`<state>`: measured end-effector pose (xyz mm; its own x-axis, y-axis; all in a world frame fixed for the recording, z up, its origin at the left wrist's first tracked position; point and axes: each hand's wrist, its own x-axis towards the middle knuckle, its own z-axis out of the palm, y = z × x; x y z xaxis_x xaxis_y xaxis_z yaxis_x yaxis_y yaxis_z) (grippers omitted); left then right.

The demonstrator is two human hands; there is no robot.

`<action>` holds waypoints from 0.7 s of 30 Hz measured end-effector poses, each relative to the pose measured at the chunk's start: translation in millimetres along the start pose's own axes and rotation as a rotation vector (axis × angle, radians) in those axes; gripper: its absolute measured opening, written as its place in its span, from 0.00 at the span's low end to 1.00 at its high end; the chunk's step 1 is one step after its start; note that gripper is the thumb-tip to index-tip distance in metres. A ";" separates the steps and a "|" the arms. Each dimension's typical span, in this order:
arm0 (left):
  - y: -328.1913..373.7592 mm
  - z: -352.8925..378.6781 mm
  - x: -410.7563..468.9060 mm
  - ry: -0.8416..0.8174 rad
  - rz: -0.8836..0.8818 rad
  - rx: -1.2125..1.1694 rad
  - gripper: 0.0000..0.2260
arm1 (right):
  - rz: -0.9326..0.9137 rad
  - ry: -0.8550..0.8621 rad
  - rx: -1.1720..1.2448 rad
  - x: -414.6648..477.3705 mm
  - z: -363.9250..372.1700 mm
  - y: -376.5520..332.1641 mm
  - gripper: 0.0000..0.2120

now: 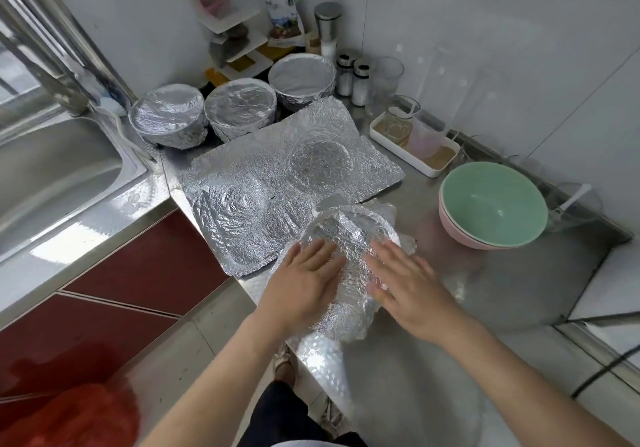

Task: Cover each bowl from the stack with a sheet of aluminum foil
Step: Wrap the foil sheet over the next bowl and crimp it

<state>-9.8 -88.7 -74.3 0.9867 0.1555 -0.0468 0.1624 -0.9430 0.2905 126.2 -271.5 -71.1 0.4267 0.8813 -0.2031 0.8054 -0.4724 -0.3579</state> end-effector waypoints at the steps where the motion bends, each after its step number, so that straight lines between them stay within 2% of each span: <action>1: -1.8 0.1 -2.5 -0.031 0.000 0.005 0.26 | 0.002 -0.026 -0.027 -1.0 1.6 -0.6 0.43; 3: -4.6 0.5 -5.8 -0.071 0.008 0.017 0.28 | 0.002 -0.023 -0.059 -2.1 3.2 -0.6 0.44; 5: -7.6 0.5 -6.8 -0.076 0.026 0.018 0.29 | -0.008 -0.003 -0.074 -1.8 3.3 0.5 0.41; 8: -7.8 0.9 -9.5 0.040 0.115 -0.039 0.24 | -0.037 0.132 -0.037 -4.4 -1.4 -0.6 0.29; 10: -7.9 3.0 -11.0 0.133 0.185 -0.116 0.19 | -0.129 0.252 0.003 -6.8 2.2 -2.3 0.19; 11: -6.6 3.6 -12.0 0.151 0.206 -0.139 0.18 | -0.168 0.257 0.016 -8.7 5.6 -3.2 0.16; 14: -4.7 5.6 -13.9 0.181 0.237 -0.107 0.16 | -0.230 0.248 0.029 -11.7 14.0 -7.3 0.10; 21: -0.4 10.9 -13.9 0.270 0.299 -0.035 0.12 | -0.353 0.374 -0.102 -8.8 23.8 -10.4 0.01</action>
<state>-23.6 -93.6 -84.2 0.9541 -0.0478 0.2956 -0.1360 -0.9486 0.2856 104.3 -274.6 -87.3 0.2247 0.9391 0.2599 0.9548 -0.1589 -0.2512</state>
